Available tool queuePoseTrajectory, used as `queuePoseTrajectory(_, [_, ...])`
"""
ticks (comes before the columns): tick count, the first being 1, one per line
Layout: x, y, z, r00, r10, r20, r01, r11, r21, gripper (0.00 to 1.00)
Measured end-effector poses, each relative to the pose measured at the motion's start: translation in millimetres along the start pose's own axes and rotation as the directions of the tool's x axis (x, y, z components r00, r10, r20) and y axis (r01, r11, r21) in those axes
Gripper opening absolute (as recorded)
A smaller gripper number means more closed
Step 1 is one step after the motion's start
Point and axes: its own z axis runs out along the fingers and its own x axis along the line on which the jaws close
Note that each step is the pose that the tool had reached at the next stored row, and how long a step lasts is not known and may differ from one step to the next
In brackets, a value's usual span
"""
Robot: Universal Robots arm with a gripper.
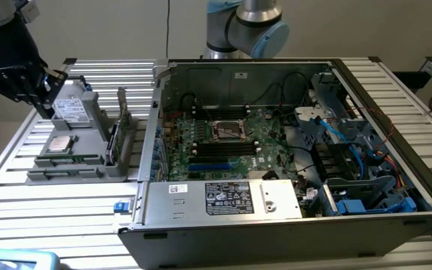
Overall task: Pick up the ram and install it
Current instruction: 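Reach for the ram, then pick up the ram and move it above insertion slot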
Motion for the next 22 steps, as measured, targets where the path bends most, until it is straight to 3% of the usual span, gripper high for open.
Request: queuePoseTrajectory(22, [-0.2,-0.4,6.7,1.0000,0.000,0.0000,0.000,1.0000,0.0000,0.11])
